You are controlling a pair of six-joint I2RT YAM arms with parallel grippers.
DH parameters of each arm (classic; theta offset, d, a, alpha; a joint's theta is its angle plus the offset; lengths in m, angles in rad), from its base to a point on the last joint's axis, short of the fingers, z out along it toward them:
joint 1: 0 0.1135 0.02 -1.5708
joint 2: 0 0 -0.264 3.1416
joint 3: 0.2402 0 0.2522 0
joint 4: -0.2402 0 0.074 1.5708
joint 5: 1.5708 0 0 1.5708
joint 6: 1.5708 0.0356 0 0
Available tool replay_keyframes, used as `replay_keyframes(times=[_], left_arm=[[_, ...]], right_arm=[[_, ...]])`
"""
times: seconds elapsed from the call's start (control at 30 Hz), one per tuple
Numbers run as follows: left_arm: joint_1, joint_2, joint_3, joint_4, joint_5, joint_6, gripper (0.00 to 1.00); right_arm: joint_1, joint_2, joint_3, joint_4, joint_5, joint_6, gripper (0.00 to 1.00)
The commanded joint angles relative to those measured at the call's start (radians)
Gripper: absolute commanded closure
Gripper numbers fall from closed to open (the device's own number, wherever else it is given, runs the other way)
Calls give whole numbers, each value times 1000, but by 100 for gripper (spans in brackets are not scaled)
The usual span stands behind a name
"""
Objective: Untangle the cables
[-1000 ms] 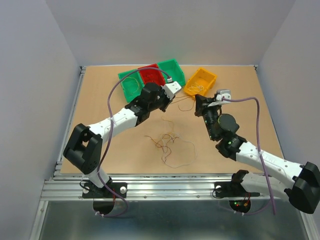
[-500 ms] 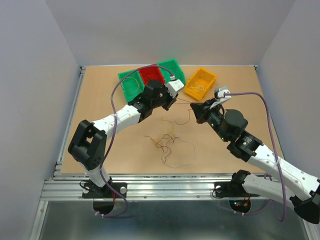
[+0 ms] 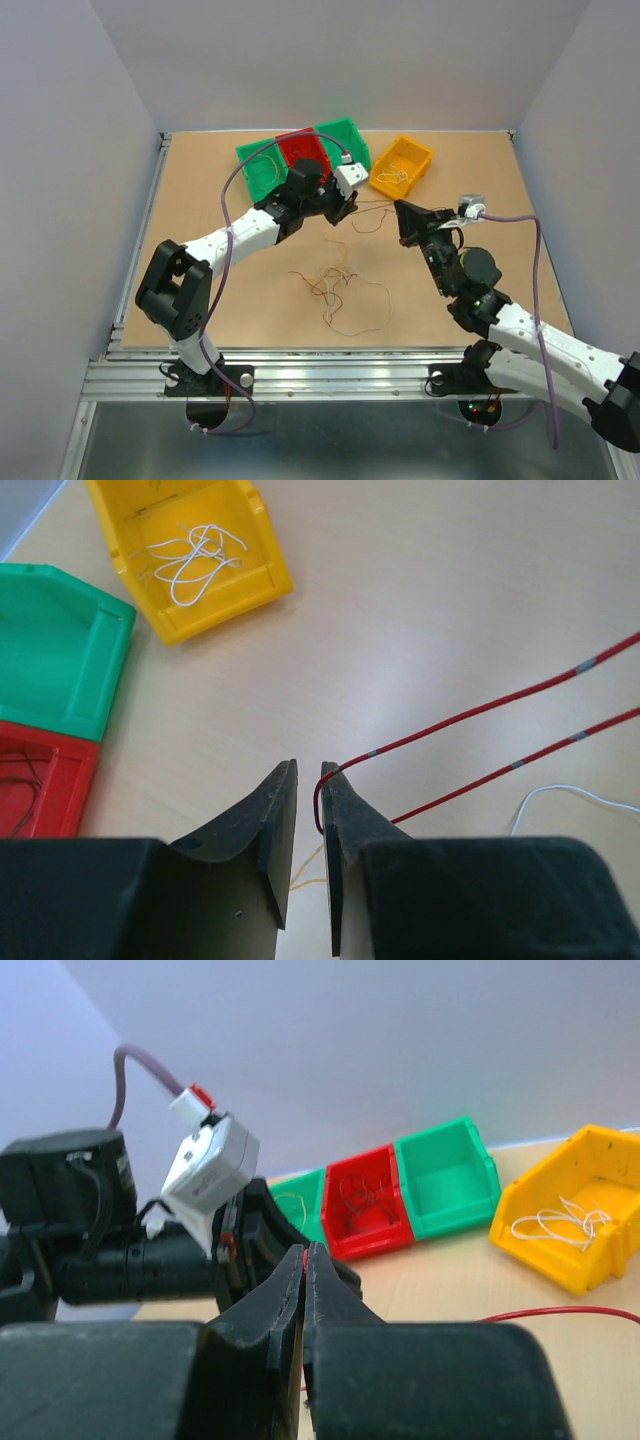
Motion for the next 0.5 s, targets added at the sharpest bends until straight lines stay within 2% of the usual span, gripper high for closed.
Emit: replay_keyframes(times=[0.0, 0.13, 0.47], left_arm=[[48, -3, -24, -119, -66, 48, 74], [37, -15, -36, -121, -52, 53, 74], [13, -49, -50, -136, 1, 63, 74]], right_arm=[[4, 38, 21, 534, 209, 13, 99], [-10, 133, 53, 646, 259, -36, 99], [-91, 436, 275, 652, 332, -57, 99]])
